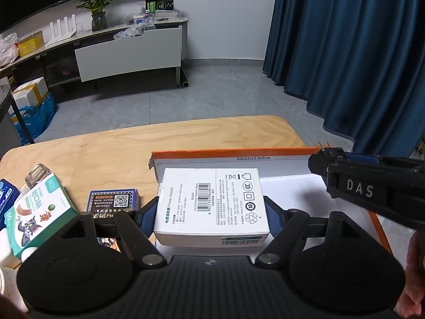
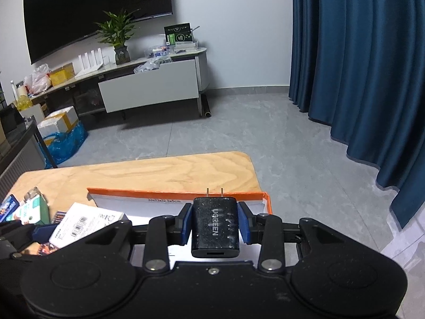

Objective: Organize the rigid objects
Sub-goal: 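Carry the white box with left tool while right tool carries charger to open box, then release the white box with left tool while right tool releases charger into box, then withdraw both tools back toward the remaining items on the table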

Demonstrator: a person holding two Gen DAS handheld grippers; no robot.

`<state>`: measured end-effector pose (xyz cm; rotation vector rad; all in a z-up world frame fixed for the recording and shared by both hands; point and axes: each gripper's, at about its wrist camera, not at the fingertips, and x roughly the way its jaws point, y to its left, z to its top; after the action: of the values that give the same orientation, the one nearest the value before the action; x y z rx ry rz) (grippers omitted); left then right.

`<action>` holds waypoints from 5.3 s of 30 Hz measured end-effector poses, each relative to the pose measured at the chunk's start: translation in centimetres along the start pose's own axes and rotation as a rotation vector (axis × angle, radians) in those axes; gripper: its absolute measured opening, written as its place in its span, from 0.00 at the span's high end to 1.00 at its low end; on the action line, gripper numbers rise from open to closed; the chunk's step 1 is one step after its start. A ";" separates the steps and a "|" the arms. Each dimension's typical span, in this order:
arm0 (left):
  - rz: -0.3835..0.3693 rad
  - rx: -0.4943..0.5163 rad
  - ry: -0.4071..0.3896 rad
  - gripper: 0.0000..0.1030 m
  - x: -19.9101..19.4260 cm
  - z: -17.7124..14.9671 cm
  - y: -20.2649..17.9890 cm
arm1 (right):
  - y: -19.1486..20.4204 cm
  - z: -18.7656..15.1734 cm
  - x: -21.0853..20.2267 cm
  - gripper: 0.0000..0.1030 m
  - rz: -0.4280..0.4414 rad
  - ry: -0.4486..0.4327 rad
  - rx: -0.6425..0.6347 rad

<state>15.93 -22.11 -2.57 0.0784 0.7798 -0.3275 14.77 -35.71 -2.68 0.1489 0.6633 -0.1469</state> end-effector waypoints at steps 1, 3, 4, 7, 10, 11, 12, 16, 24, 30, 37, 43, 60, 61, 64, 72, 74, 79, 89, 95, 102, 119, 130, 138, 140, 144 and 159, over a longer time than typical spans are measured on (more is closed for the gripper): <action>-0.001 -0.002 0.001 0.23 0.1 0.0 0.0 | 0.0 0.0 0.1 0.57 -0.001 0.004 0.000; -0.005 -0.007 0.005 0.23 0.2 0.0 -0.1 | 0.1 0.0 0.3 0.57 -0.001 0.007 -0.002; -0.007 -0.010 0.006 0.23 0.3 0.0 -0.1 | 0.1 0.0 0.4 0.57 -0.003 0.008 -0.006; -0.008 -0.014 0.008 0.23 0.4 0.1 0.0 | 0.1 0.0 0.5 0.57 -0.002 0.011 -0.007; -0.013 -0.019 0.007 0.23 0.5 0.2 0.1 | 0.1 -0.1 0.6 0.57 -0.005 0.014 -0.009; -0.014 -0.019 0.008 0.23 0.6 0.3 0.2 | 0.1 -0.1 0.6 0.57 -0.005 0.015 -0.009; -0.013 -0.018 0.009 0.23 0.7 0.3 0.2 | 0.2 0.0 0.7 0.57 -0.006 0.015 -0.010; -0.013 -0.025 0.008 0.23 0.8 0.3 0.3 | 0.2 0.0 0.8 0.57 -0.008 0.015 -0.010; -0.030 -0.037 0.001 0.23 0.6 0.3 0.4 | 0.1 0.1 0.9 0.57 -0.009 0.008 -0.006; -0.023 -0.015 -0.002 0.23 0.9 0.5 0.4 | 0.0 -0.2 0.9 0.57 -0.010 0.012 -0.002; -0.033 -0.018 0.017 0.23 1.4 0.2 0.3 | 0.1 -0.3 1.4 0.57 -0.013 0.024 -0.009; -0.043 -0.015 0.025 0.23 1.7 0.2 0.1 | 0.2 -0.2 1.6 0.57 -0.014 0.035 -0.007; -0.064 -0.008 0.033 0.23 2.8 0.5 -0.4 | 0.4 -0.1 2.5 0.56 -0.037 0.032 -0.014; -0.067 -0.006 0.034 0.23 2.7 0.5 -0.4 | 0.4 -0.1 2.4 0.53 -0.036 0.029 -0.013; -0.076 -0.005 0.023 0.18 2.3 0.5 -0.5 | 0.3 0.1 1.6 0.39 -0.005 -0.006 0.004; -0.051 -0.020 0.012 0.09 -0.1 0.3 0.3 | 0.0 0.5 -0.8 0.28 0.005 -0.102 0.025; -0.029 -0.021 0.008 0.07 -1.2 -0.1 0.6 | -0.3 0.4 -1.7 0.21 0.014 -0.122 0.039; -0.014 -0.041 0.018 0.06 -3.1 -1.1 1.5 | -0.3 -0.4 -3.6 0.17 -0.014 -0.127 0.047; -0.017 -0.056 -0.009 0.06 -6.4 -3.0 3.1 | 0.8 -2.3 -6.6 0.16 -0.006 -0.075 0.078; -0.010 -0.059 -0.019 0.06 -8.1 -4.6 4.2 | 2.2 -3.9 -8.1 0.16 0.013 -0.054 0.073; 0.028 -0.081 -0.026 0.06 -9.8 -6.0 6.3 | 4.6 -5.1 -9.5 0.16 0.043 -0.047 0.051; 0.071 -0.085 -0.074 0.06 -13.3 -7.7 9.4 | 9.2 -6.5 -11.9 0.16 0.112 -0.044 0.019; 0.073 -0.083 -0.083 0.05 -14.4 -10.0 12.3 | 11.1 -7.9 -12.6 0.16 0.138 -0.025 -0.004; 0.094 -0.061 -0.047 0.04 -13.7 -13.0 14.4 | 11.4 -9.7 -12.3 0.15 0.171 0.019 0.031; 0.093 -0.046 -0.041 0.04 -13.4 -13.4 14.5 | 12.0 -10.2 -11.8 0.15 0.178 0.039 0.015; 0.109 -0.037 -0.029 0.04 -12.5 -13.6 14.6 | 12.8 -10.8 -11.4 0.15 0.195 0.062 0.000; 0.098 -0.009 -0.065 0.12 -8.6 -14.5 15.2 | 13.7 -11.0 -9.8 0.15 0.213 0.100 -0.017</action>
<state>5.22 -2.72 -7.59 0.0969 0.7107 -0.2325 3.09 -19.44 -3.91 0.2107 0.7439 0.0714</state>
